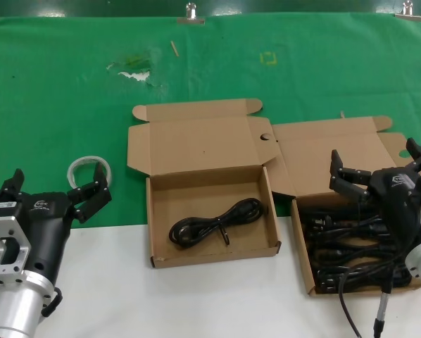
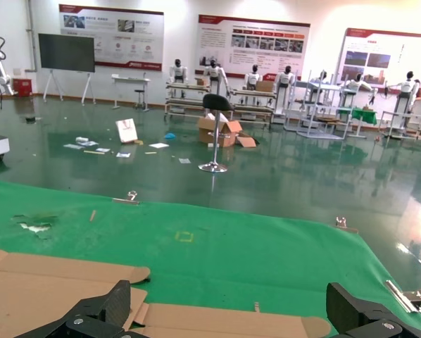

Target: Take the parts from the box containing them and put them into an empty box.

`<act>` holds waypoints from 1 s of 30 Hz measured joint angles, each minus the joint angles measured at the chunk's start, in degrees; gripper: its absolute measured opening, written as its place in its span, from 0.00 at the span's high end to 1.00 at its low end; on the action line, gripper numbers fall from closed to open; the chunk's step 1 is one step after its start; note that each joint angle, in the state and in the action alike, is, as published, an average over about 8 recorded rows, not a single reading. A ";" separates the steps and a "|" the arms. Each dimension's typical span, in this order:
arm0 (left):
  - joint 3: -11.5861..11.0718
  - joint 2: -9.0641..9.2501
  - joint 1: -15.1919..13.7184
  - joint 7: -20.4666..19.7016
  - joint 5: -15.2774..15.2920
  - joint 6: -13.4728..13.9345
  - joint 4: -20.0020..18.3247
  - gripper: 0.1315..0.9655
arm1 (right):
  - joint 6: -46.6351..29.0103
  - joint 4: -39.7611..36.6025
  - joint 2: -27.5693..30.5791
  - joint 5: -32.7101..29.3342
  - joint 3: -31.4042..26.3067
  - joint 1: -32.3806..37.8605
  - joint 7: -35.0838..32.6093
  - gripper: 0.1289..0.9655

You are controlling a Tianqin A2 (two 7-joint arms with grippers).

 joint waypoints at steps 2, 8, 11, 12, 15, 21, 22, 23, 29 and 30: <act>0.00 0.00 0.00 0.00 0.00 0.00 0.00 0.00 | 0.00 0.00 0.00 0.00 0.00 0.00 0.00 0.00; 0.00 0.00 0.00 0.00 0.00 0.00 0.00 0.00 | 0.00 0.00 0.00 0.00 0.00 0.00 0.00 0.00; 0.00 0.00 0.00 0.00 0.00 0.00 0.00 0.00 | 0.00 0.00 0.00 0.00 0.00 0.00 0.00 0.00; 0.00 0.00 0.00 0.00 0.00 0.00 0.00 0.00 | 0.00 0.00 0.00 0.00 0.00 0.00 0.00 0.00; 0.00 0.00 0.00 0.00 0.00 0.00 0.00 0.00 | 0.00 0.00 0.00 0.00 0.00 0.00 0.00 0.00; 0.00 0.00 0.00 0.00 0.00 0.00 0.00 0.00 | 0.00 0.00 0.00 0.00 0.00 0.00 0.00 0.00; 0.00 0.00 0.00 0.00 0.00 0.00 0.00 0.00 | 0.00 0.00 0.00 0.00 0.00 0.00 0.00 0.00; 0.00 0.00 0.00 0.00 0.00 0.00 0.00 0.00 | 0.00 0.00 0.00 0.00 0.00 0.00 0.00 0.00; 0.00 0.00 0.00 0.00 0.00 0.00 0.00 0.00 | 0.00 0.00 0.00 0.00 0.00 0.00 0.00 0.00; 0.00 0.00 0.00 0.00 0.00 0.00 0.00 0.00 | 0.00 0.00 0.00 0.00 0.00 0.00 0.00 0.00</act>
